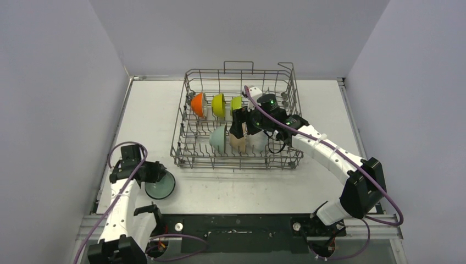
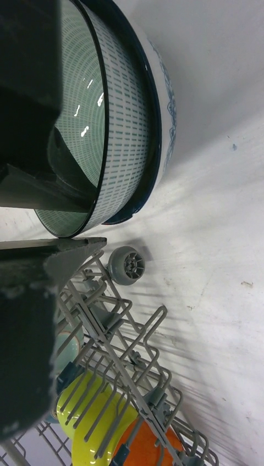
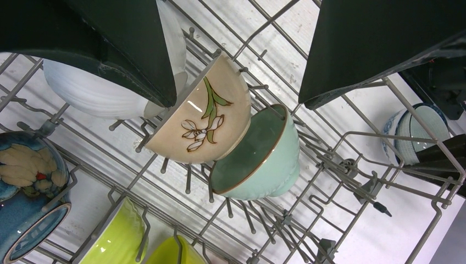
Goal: Load the bowls into the dish rack
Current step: Pick up the bowl from the center of the board, then turn the bowl upside down on the dish rack.
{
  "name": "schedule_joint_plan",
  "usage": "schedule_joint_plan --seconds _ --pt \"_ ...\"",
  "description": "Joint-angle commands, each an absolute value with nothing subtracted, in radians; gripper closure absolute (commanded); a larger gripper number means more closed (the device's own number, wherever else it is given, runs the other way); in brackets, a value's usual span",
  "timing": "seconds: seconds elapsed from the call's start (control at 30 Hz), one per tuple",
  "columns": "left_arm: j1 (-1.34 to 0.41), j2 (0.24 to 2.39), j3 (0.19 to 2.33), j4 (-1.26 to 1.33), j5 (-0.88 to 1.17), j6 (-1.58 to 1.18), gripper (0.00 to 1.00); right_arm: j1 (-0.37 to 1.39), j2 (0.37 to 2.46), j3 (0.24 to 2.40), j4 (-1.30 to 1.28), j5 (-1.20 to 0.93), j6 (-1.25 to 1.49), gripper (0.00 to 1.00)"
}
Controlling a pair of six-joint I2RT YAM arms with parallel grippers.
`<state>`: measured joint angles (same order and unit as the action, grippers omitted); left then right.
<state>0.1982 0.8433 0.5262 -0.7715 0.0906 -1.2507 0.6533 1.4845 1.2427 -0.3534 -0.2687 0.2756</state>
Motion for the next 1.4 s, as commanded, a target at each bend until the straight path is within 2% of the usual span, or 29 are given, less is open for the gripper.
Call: schedule_joint_plan --seconds 0.0,0.07,0.33,0.83,1.13,1.27,1.37 --pt "0.199 0.818 0.539 -0.759 0.096 -1.261 0.96 0.647 1.486 1.258 -0.326 -0.253 0.271 0.15" --pt "0.199 0.798 0.557 -0.784 0.084 -1.258 1.00 0.646 1.490 1.262 -0.327 -0.257 0.272 0.15" --pt "0.199 0.778 0.686 -0.888 0.030 -1.215 1.00 0.649 1.493 1.275 -0.330 -0.265 0.272 0.14" --pt "0.198 0.798 0.961 -0.922 -0.046 -1.069 1.00 0.649 1.489 1.288 -0.307 -0.308 0.282 0.10" --pt "0.194 0.847 1.096 -0.739 0.041 -1.017 1.00 0.652 1.463 1.263 -0.229 -0.358 0.290 0.00" --pt "0.156 0.876 1.141 -0.618 0.084 -1.044 1.00 0.659 1.447 1.250 -0.192 -0.364 0.291 0.06" --pt "0.066 0.922 1.171 -0.546 0.085 -1.078 1.00 0.666 1.433 1.234 -0.157 -0.369 0.293 0.09"
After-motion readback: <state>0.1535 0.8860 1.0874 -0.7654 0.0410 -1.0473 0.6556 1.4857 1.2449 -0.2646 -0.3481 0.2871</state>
